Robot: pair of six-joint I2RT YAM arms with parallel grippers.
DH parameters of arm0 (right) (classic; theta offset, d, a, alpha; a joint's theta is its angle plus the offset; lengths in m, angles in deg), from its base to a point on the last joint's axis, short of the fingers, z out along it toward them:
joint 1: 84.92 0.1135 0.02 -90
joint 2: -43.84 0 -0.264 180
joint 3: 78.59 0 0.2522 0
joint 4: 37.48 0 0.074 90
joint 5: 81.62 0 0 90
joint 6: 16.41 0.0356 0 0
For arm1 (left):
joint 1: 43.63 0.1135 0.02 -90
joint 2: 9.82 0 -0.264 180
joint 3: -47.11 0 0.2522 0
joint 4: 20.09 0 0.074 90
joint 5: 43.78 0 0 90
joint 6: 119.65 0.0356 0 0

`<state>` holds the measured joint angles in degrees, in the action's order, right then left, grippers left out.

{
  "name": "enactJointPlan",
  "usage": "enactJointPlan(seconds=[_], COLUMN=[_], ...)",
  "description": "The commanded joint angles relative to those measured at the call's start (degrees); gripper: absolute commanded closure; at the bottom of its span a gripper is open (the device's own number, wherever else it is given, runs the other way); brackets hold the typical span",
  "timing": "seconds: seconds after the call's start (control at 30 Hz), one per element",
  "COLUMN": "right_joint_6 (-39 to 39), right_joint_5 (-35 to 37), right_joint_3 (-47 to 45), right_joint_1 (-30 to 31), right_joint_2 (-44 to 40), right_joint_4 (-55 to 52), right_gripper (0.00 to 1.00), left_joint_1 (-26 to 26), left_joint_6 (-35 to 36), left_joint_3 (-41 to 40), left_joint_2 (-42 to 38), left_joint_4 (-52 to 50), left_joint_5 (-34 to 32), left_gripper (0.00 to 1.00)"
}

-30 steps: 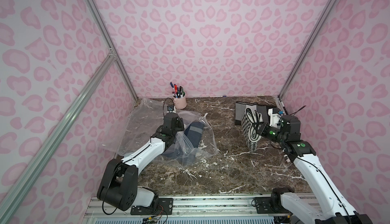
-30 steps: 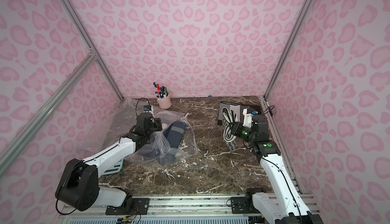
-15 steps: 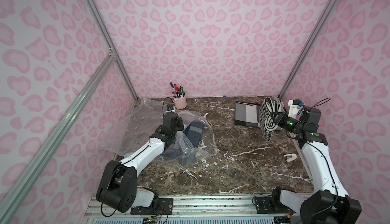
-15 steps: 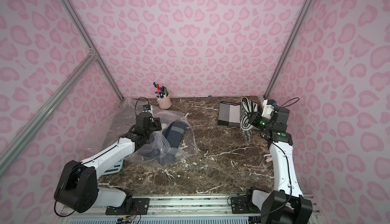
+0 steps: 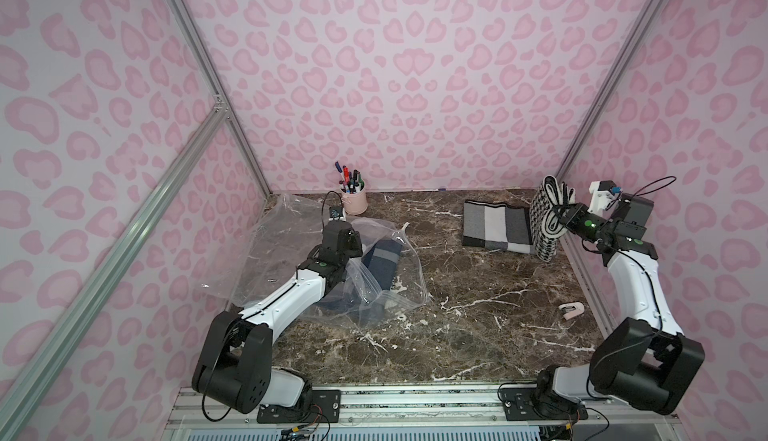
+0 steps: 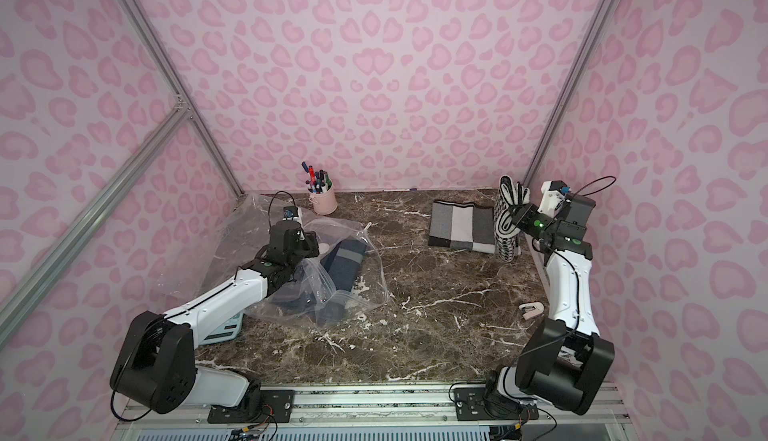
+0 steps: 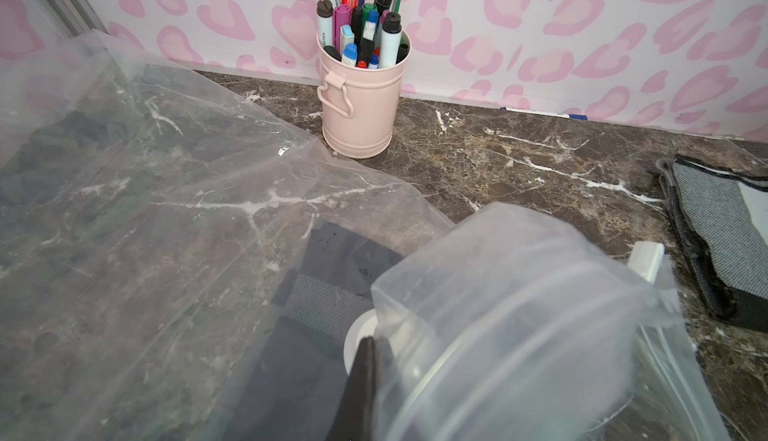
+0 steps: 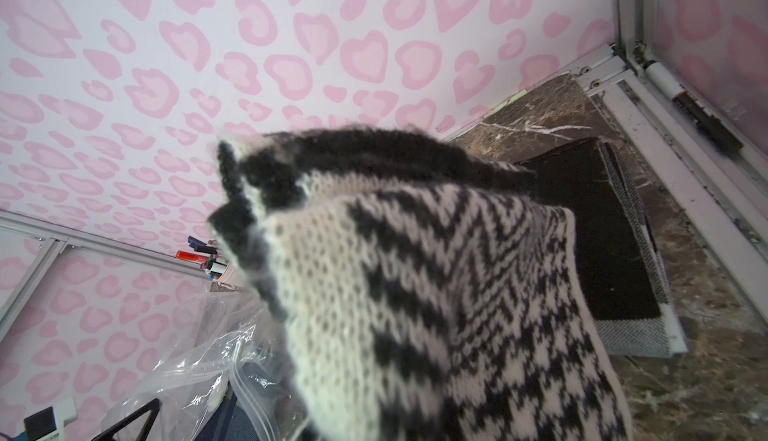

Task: Take the blanket out of the vacuum bag
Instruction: Place the blanket at the corner of the board.

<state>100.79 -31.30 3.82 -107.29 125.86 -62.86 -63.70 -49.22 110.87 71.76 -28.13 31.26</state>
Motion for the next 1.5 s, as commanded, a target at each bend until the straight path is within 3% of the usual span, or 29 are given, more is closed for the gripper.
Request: enactJointPlan(seconds=[0.0, 0.77, 1.47], right_joint_6=[-0.65, -2.79, -4.29], right_joint_5=[-1.58, 1.21, 4.25], right_joint_3=[1.61, 17.26, 16.26], right_joint_1=[-0.47, -0.92, 1.3], right_joint_2=[2.72, 19.81, 23.51], right_joint_4=[4.44, 3.29, 2.04], right_gripper=[1.0, 1.0, 1.0], left_joint_1=[0.02, 0.17, 0.29], left_joint_6=[0.12, 0.65, 0.59], left_joint_3=[0.13, 0.01, 0.35], left_joint_2=[0.41, 2.91, 4.46], left_joint_4=[0.87, 2.6, 2.72], left_joint_5=[-0.49, -0.81, -0.6], left_gripper=[0.96, 0.96, 0.96])
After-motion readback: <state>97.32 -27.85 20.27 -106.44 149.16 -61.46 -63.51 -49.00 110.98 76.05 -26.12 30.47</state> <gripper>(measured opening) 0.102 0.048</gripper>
